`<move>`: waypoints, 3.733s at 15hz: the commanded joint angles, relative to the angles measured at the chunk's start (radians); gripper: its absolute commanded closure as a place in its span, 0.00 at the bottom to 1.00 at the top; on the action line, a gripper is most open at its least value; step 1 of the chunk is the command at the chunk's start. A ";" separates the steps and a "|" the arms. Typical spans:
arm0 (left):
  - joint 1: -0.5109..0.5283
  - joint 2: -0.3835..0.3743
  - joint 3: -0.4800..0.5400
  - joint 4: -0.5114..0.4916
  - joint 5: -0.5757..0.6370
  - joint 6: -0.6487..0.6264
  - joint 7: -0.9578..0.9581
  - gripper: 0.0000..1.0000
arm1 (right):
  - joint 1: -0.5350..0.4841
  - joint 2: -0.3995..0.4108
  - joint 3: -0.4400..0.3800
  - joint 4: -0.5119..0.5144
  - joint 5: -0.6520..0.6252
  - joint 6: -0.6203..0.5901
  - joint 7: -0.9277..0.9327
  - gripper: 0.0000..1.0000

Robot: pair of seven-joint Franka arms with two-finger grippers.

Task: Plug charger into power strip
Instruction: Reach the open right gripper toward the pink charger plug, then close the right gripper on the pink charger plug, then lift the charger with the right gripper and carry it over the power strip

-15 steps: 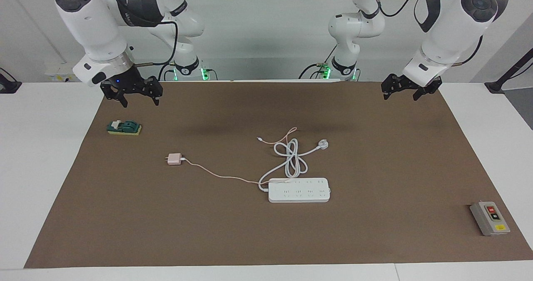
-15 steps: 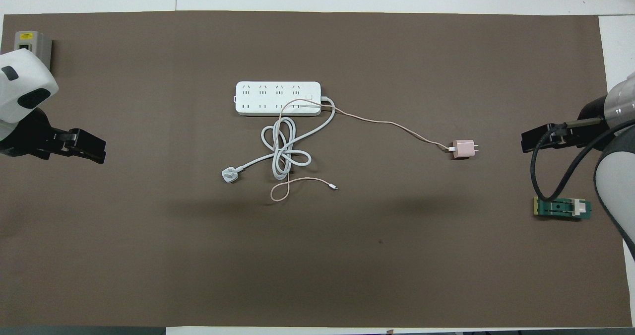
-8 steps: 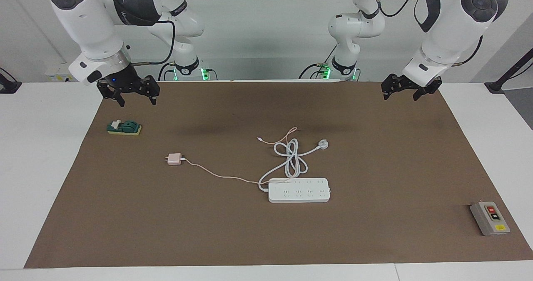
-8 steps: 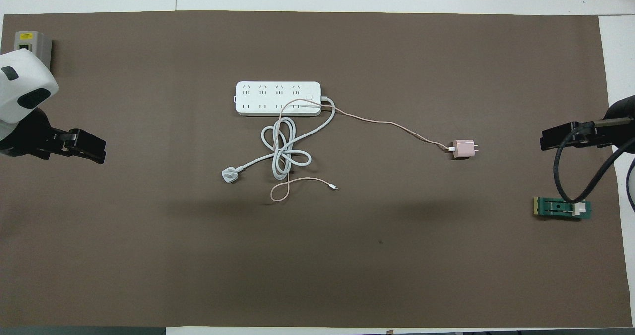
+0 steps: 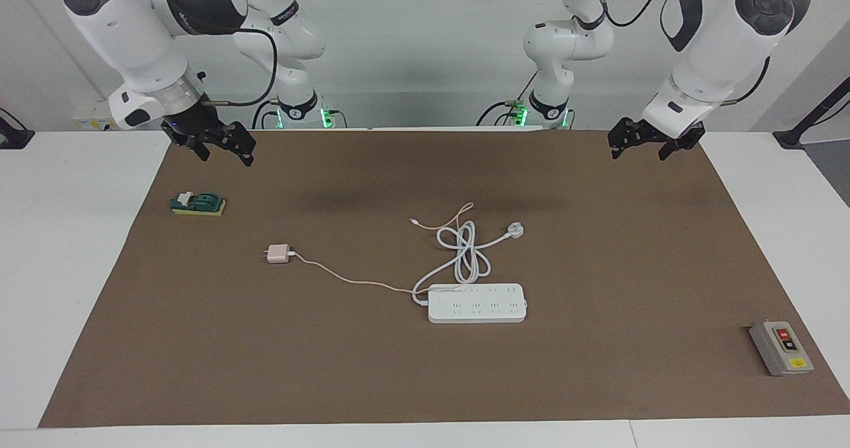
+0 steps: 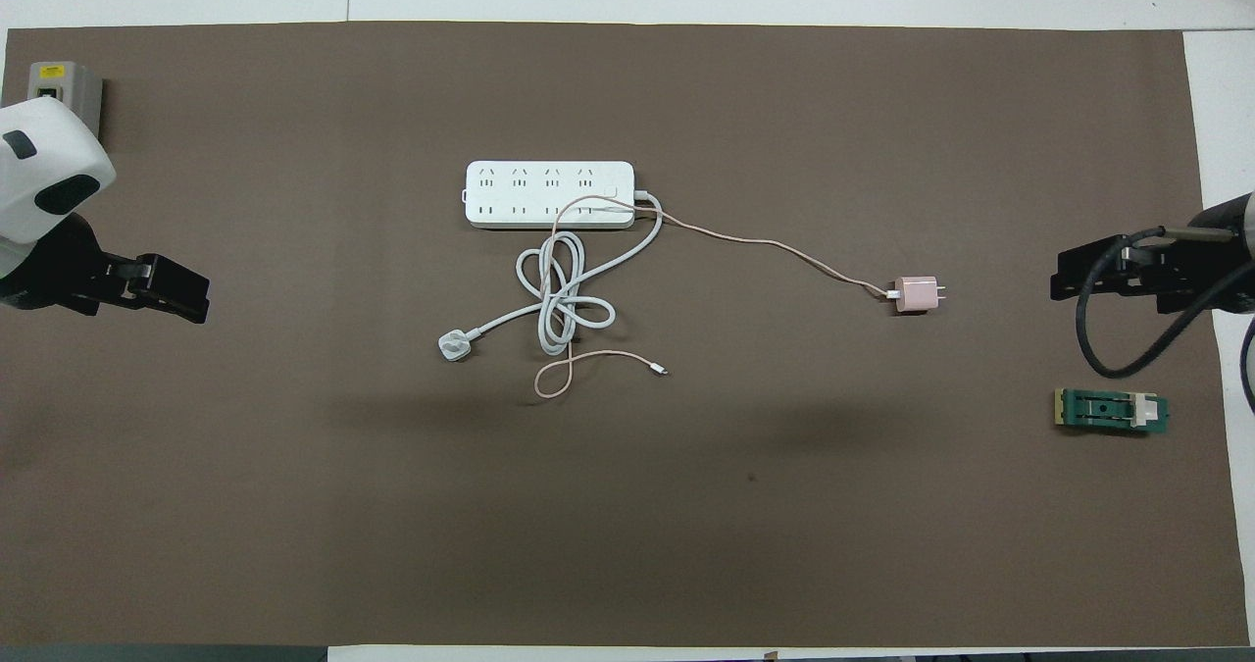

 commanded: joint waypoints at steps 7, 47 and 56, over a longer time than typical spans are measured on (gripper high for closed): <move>0.014 -0.024 -0.006 -0.019 0.008 0.008 0.012 0.00 | -0.080 0.227 0.009 -0.028 0.369 0.149 0.507 0.01; 0.014 -0.024 -0.008 -0.019 0.008 0.008 0.012 0.00 | -0.103 0.538 0.010 0.086 0.576 0.165 0.514 1.00; 0.014 -0.024 -0.008 -0.019 0.008 0.008 0.012 0.00 | 0.156 0.518 0.047 0.306 0.685 0.166 0.973 1.00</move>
